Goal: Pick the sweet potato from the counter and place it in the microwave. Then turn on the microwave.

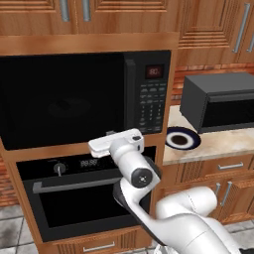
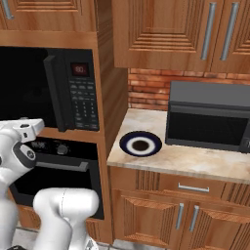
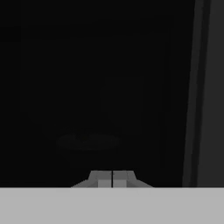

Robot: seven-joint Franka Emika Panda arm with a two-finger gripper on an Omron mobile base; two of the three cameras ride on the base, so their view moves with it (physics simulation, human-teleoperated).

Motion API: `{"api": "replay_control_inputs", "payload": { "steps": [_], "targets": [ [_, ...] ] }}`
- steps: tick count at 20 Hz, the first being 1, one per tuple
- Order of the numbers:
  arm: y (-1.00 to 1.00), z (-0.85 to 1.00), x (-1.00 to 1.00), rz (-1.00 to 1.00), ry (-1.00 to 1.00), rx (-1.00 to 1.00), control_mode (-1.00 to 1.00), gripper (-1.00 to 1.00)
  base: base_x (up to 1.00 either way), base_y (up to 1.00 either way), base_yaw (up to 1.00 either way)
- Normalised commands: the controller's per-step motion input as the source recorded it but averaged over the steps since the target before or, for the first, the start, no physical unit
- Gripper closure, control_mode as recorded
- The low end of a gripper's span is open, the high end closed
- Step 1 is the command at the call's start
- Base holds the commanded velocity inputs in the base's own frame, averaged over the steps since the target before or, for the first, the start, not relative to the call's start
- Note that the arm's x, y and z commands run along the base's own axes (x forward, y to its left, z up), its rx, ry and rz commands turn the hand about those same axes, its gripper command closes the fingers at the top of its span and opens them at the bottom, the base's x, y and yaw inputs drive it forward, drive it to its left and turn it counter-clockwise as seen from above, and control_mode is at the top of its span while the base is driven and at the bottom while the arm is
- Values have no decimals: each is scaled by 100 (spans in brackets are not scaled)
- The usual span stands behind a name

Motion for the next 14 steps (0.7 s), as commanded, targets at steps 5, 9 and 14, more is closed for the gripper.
{"api": "replay_control_inputs", "payload": {
  "steps": [5, 9, 14],
  "targets": [
    [-26, 15, -27, 0, 2, 0, -100, 100, 0, 0, 0],
    [-17, 6, -42, 0, 0, 0, -100, 100, 0, 0, 0],
    [-13, 5, -48, 0, 0, 0, -100, 100, 0, 0, 0]
  ]
}}
